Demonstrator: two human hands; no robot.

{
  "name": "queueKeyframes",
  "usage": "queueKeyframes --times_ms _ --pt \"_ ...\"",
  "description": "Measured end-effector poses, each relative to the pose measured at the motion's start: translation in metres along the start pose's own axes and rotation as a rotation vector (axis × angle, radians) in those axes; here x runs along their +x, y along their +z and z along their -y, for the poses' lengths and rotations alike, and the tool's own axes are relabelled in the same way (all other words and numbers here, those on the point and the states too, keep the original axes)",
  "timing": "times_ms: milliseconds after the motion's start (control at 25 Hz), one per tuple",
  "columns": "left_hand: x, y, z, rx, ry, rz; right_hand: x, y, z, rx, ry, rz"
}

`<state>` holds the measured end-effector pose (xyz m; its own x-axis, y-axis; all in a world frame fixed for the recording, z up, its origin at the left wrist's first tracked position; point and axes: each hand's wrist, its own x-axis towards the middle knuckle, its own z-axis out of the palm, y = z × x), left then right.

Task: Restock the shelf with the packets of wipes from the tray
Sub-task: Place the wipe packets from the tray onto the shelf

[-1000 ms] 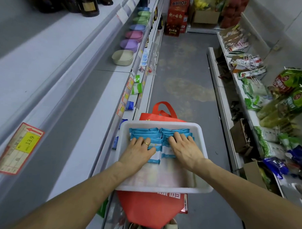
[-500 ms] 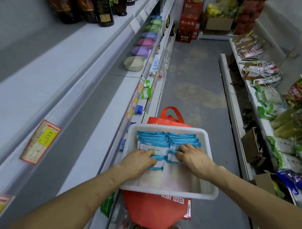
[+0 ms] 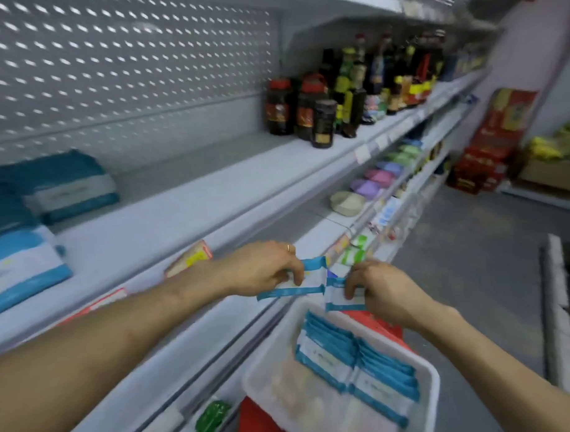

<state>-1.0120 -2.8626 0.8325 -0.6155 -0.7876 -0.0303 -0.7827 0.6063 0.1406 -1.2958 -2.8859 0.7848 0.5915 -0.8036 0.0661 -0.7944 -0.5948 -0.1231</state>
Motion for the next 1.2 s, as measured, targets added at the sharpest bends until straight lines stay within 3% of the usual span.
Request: queueKeyframes --times_ms 240,440,680,840,1200 --pt "-0.056 -0.121 0.011 -0.037 -0.081 -0.075 0.077 -0.111 0.039 -0.013 -0.132 -0.118" --pt "-0.113 -0.181 0.062 -0.016 -0.255 -0.100 0.134 -0.161 0.088 0.076 -0.271 -0.142" --pt "-0.186 -0.198 0.117 -0.114 -0.462 -0.161 0.199 -0.168 0.157 0.054 -0.441 -0.113" --pt "-0.226 -0.199 0.136 -0.043 -0.568 -0.196 0.230 -0.162 0.204 0.089 -0.531 -0.067" --pt "-0.239 -0.193 0.170 -0.016 -0.649 -0.217 0.263 -0.144 0.271 0.189 -0.622 0.043"
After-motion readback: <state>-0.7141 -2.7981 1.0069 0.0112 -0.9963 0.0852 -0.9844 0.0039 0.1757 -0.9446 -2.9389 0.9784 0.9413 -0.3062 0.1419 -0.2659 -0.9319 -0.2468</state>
